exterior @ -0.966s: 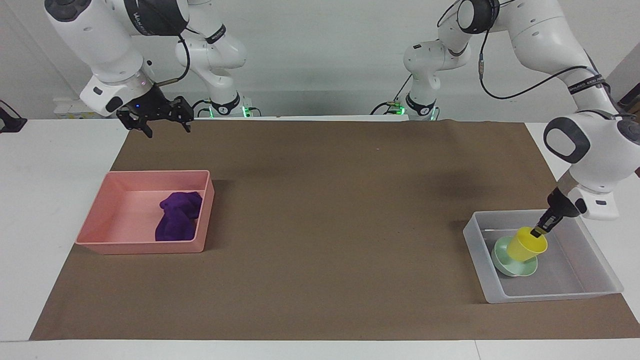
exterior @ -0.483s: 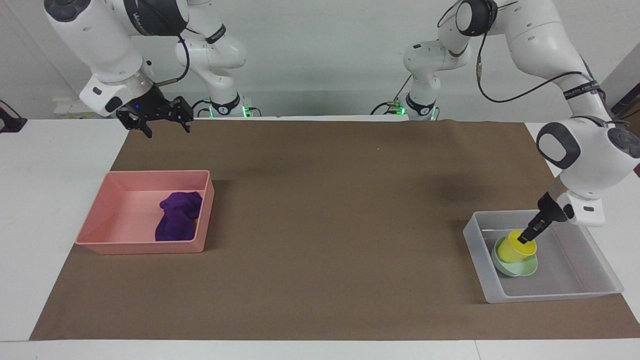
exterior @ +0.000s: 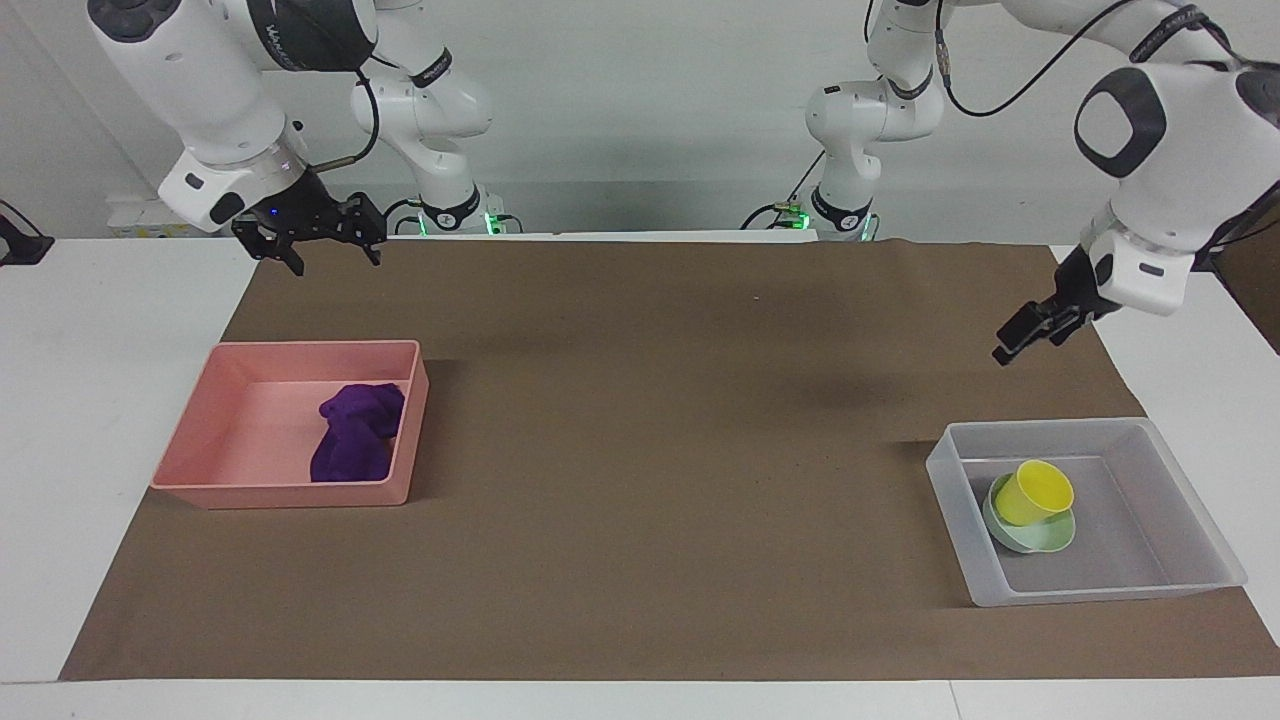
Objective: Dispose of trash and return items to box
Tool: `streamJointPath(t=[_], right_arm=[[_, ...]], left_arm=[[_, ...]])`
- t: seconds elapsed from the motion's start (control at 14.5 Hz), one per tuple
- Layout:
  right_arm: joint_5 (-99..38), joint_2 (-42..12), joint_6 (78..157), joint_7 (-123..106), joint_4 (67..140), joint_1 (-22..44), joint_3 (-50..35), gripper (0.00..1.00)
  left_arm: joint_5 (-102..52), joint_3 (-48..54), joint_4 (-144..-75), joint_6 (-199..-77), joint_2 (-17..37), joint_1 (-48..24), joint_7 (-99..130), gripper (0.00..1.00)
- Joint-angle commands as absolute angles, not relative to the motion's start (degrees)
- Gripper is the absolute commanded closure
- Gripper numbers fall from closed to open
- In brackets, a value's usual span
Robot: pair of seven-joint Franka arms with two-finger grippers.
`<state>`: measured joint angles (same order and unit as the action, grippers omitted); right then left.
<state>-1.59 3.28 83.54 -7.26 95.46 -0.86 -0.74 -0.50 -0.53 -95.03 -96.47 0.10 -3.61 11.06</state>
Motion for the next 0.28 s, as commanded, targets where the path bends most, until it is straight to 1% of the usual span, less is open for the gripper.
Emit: streamJointPath(t=[0.0, 0.07, 0.21], right_arm=[[-0.88, 4.75, 84.81, -6.5, 97.21, -1.32, -1.05, 0.01], [-0.88, 4.66, 84.81, -6.5, 97.21, -1.32, -1.05, 0.01], [-0.88, 4.66, 84.81, -6.5, 97.21, -1.32, -1.05, 0.01]], left_arm=[[4.13, -0.97, -97.66, -95.1, -3.78, -5.45, 2.74, 0.0], [3.61, -0.88, -96.17, -95.45, -3.08, -4.84, 2.46, 0.0], [3.52, -1.23, -96.06, -93.7, -2.99, -4.66, 2.2, 0.0]])
